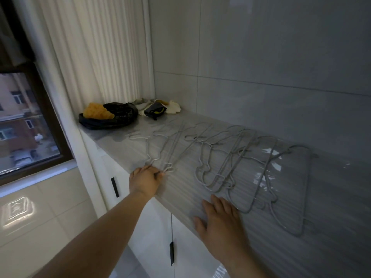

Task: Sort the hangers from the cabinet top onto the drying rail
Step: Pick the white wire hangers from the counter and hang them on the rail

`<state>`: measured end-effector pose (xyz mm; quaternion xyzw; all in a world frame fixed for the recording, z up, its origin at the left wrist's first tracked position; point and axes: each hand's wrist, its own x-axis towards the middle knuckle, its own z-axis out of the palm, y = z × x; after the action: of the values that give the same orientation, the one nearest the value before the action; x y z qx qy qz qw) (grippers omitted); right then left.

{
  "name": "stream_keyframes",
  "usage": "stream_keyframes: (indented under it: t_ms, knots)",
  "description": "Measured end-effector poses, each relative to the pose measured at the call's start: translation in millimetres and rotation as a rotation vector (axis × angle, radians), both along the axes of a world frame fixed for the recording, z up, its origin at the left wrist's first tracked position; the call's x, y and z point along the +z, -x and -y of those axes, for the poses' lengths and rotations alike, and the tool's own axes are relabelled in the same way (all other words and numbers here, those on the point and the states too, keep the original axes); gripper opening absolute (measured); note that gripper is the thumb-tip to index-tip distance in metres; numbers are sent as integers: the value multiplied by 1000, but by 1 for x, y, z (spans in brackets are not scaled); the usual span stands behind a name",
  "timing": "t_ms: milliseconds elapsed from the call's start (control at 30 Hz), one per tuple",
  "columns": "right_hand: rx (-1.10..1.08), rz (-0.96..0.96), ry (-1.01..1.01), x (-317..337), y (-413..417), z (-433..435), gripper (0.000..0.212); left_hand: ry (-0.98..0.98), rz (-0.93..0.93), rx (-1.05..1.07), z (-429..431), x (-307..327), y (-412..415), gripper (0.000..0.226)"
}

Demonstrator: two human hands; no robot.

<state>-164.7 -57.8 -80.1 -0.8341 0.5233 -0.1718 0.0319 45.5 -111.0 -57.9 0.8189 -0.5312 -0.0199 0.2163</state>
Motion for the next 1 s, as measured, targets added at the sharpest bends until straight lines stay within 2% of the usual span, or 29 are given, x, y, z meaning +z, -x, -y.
stream_keyframes:
  t_ms: [67,133,233,300,367,400,433,467,500,533,600,800,900,1000]
  knots:
    - [-24,-10,5,3,-2,-1,58,20,4,66,-7,2,-3,39]
    - [-68,-51,46,10,-4,-5,60,68,-93,129,-15,3,-8,38]
    - [-87,-28,141,13,-5,-8,54,224,-457,171,-22,5,-14,23]
    - [-101,-43,150,11,-7,-8,53,230,-678,219,-23,10,-15,38]
    - [-105,-54,134,11,-7,-9,53,195,-996,253,-25,15,-19,52]
    - [-106,-62,122,11,-6,-10,53,180,-1107,257,-27,17,-20,46]
    - [-99,-72,112,11,-6,-9,53,161,-1151,262,-29,19,-22,30]
    - [-93,-80,103,11,-5,-10,53,133,-1124,263,-32,21,-24,9]
    - [-89,-83,100,10,-5,-10,53,110,-1076,255,-34,23,-26,9]
    - [-89,-85,99,10,-5,-10,52,83,-1022,227,-36,25,-27,20]
    - [-96,-70,117,10,-5,-9,52,77,-955,174,-37,28,-26,28]
    - [-84,-58,132,10,-7,-7,52,165,-866,68,-36,40,-16,26]
    - [-95,-22,150,9,-6,-6,53,236,-875,90,-44,44,-13,26]
    - [-73,1,4,12,-4,-6,56,325,-941,96,-61,48,-13,22]
